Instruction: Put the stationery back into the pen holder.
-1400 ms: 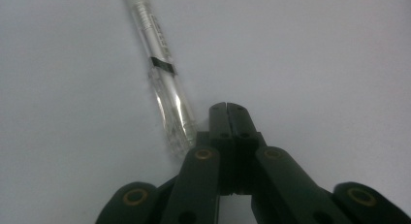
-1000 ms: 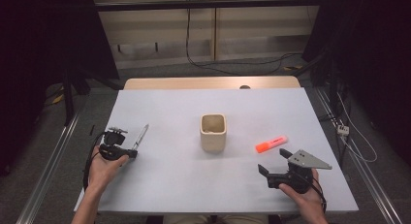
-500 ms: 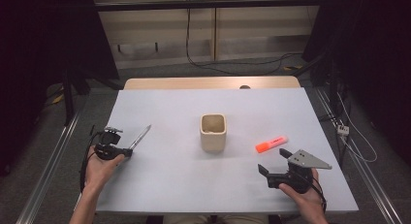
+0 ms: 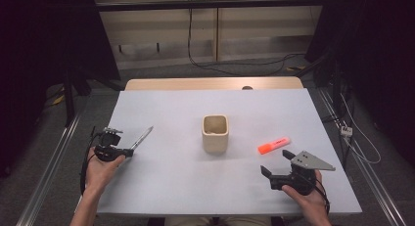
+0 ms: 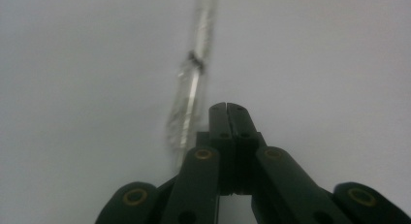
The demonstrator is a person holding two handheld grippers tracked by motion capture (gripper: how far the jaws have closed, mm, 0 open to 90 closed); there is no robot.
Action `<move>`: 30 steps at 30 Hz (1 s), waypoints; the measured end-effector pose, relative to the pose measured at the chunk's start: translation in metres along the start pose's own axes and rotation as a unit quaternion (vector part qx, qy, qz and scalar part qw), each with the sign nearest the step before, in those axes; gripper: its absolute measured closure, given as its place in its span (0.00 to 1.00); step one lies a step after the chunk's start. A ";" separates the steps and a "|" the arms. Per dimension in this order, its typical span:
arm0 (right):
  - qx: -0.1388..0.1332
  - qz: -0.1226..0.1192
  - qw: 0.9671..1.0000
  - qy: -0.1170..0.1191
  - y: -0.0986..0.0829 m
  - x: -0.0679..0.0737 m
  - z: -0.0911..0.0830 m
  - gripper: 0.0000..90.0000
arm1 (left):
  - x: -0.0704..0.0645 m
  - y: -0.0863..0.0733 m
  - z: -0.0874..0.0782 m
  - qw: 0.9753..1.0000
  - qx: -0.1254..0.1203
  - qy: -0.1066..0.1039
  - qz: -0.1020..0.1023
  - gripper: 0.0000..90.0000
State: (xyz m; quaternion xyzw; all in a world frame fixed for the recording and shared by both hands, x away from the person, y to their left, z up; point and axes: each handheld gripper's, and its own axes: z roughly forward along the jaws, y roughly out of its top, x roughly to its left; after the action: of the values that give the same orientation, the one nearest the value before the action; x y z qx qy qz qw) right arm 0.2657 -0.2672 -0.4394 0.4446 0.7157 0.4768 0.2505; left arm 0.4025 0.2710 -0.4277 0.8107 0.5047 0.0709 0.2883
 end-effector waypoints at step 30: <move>0.002 0.002 1.000 -0.002 0.000 -0.001 0.001 0.05 | -0.016 0.023 -0.016 0.993 -0.119 0.022 0.013 0.13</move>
State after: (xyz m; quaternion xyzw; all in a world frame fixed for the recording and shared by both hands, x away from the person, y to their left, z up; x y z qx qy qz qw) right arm 0.2670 -0.2676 -0.4398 0.4476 0.7149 0.4753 0.2503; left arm 0.4061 0.2564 -0.3991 0.7753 0.4882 0.1519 0.3709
